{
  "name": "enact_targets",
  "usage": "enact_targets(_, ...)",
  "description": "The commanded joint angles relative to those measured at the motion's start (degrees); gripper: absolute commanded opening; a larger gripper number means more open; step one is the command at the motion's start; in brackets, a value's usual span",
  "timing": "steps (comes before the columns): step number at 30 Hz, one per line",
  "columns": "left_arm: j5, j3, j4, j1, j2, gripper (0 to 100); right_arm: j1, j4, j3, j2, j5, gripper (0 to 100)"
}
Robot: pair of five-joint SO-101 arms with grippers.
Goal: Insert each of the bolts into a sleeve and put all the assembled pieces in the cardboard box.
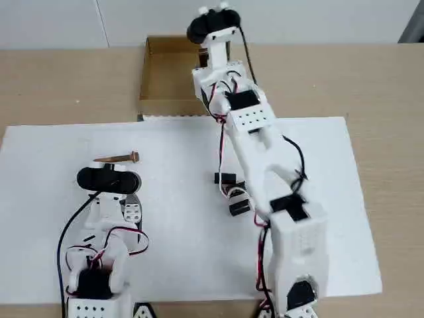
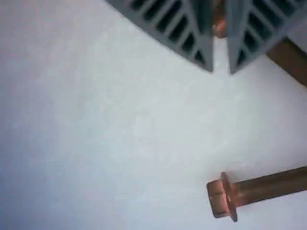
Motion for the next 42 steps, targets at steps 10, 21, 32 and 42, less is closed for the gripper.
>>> enact_targets(10, -0.18, -0.22, -0.26, -0.44, -0.53, 1, -0.31, 5.32, -17.23, 9.63, 3.69, 15.8)
enact_targets(21, -0.18, -0.22, -0.26, -0.44, -0.53, 1, -0.22, 10.95, -17.32, 6.11, 3.69, 7.7)
enact_targets(32, -0.18, -0.22, -0.26, -0.44, -0.53, 1, -0.4, 33.1, -17.32, -3.74, 3.69, 0.4)
enact_targets(42, -0.18, -0.22, -0.26, -0.44, -0.53, 1, -1.45, 59.65, -17.32, -9.36, 4.66, 0.7)
